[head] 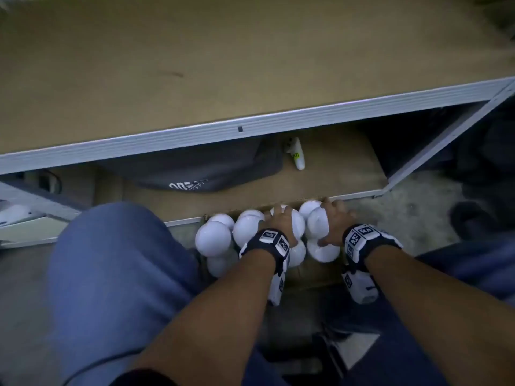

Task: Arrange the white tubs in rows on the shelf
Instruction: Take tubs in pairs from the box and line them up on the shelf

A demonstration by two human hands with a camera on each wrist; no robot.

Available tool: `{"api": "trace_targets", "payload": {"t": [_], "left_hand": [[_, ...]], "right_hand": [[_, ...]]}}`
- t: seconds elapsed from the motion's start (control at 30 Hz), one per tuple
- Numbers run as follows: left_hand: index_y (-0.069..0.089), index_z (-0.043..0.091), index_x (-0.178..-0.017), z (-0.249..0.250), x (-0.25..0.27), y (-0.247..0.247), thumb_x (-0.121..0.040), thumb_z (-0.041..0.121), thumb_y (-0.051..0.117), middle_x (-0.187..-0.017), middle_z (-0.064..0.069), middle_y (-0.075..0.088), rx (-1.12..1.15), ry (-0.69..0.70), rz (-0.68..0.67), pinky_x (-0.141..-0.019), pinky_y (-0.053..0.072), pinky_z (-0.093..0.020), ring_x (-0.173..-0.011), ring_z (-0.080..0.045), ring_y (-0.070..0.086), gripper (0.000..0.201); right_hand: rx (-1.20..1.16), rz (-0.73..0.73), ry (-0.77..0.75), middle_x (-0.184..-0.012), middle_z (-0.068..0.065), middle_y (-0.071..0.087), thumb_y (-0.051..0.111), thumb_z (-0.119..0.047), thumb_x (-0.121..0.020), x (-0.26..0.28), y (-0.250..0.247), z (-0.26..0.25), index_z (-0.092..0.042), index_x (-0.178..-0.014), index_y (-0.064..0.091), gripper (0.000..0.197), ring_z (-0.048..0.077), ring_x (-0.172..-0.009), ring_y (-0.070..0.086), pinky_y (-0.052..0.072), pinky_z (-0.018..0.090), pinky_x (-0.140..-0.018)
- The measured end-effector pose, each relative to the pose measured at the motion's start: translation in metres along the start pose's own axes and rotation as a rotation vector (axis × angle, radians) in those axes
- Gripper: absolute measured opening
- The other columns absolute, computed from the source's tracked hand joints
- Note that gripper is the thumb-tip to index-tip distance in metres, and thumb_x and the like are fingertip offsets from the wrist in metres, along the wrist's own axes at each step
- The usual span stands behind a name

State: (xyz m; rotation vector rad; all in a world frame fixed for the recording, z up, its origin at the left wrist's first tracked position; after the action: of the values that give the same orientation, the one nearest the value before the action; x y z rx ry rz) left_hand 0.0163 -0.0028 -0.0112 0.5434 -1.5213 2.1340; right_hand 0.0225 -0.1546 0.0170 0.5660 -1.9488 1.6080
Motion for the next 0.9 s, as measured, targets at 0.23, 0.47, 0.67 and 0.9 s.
{"api": "trace_targets", "payload": {"t": [0.23,0.47,0.67,0.9], "left_hand": [[0.023,0.026,-0.144,0.003,-0.023,0.007,-0.063,0.049,0.079,-0.147,-0.008,0.027,-0.136,0.016,-0.017,-0.101,0.037,-0.045,-0.132,-0.033,0.034,0.101],[0.027,0.025,-0.141,0.004,-0.024,0.012,-0.063,0.033,0.081,-0.145,-0.007,0.029,-0.089,0.008,-0.047,-0.1,0.041,-0.044,-0.132,-0.035,0.032,0.095],[0.027,0.023,-0.141,0.017,-0.006,-0.023,-0.063,0.028,0.081,-0.141,-0.005,0.034,-0.055,0.02,-0.079,-0.101,0.042,-0.045,-0.131,-0.034,0.036,0.095],[0.034,0.023,-0.137,0.035,0.041,-0.095,-0.059,0.033,0.083,-0.136,-0.008,0.035,-0.047,0.138,0.054,-0.098,0.045,-0.044,-0.127,-0.034,0.036,0.093]], "right_hand": [[0.043,-0.08,0.018,-0.156,0.009,0.001,0.083,-0.037,-0.062,-0.032,0.014,-0.002,-0.027,-0.148,0.01,0.112,0.04,-0.14,0.023,0.035,0.049,-0.11],[0.045,-0.077,0.043,-0.154,0.01,0.007,0.082,-0.031,-0.063,-0.034,0.019,-0.006,-0.024,-0.145,0.018,0.104,0.04,-0.14,0.021,0.033,0.048,-0.112],[0.068,-0.039,0.009,-0.145,0.007,0.023,0.081,-0.028,-0.066,-0.007,-0.012,-0.012,-0.023,-0.142,0.024,0.096,0.036,-0.134,0.03,0.038,0.045,-0.108],[0.013,0.085,-0.023,-0.143,0.007,0.021,0.082,-0.031,-0.063,0.053,-0.077,-0.024,-0.025,-0.142,0.025,0.098,0.039,-0.13,0.034,0.043,0.043,-0.102]]}}
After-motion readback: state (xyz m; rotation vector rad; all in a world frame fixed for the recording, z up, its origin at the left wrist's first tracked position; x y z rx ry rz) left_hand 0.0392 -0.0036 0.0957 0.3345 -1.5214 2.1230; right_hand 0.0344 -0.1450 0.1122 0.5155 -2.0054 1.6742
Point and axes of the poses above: each hand's wrist, its own x-axis away from the middle knuckle, its own y-axis out of the palm, z = x × y, the point moved 2 cm from there along -x, towards the middle knuckle
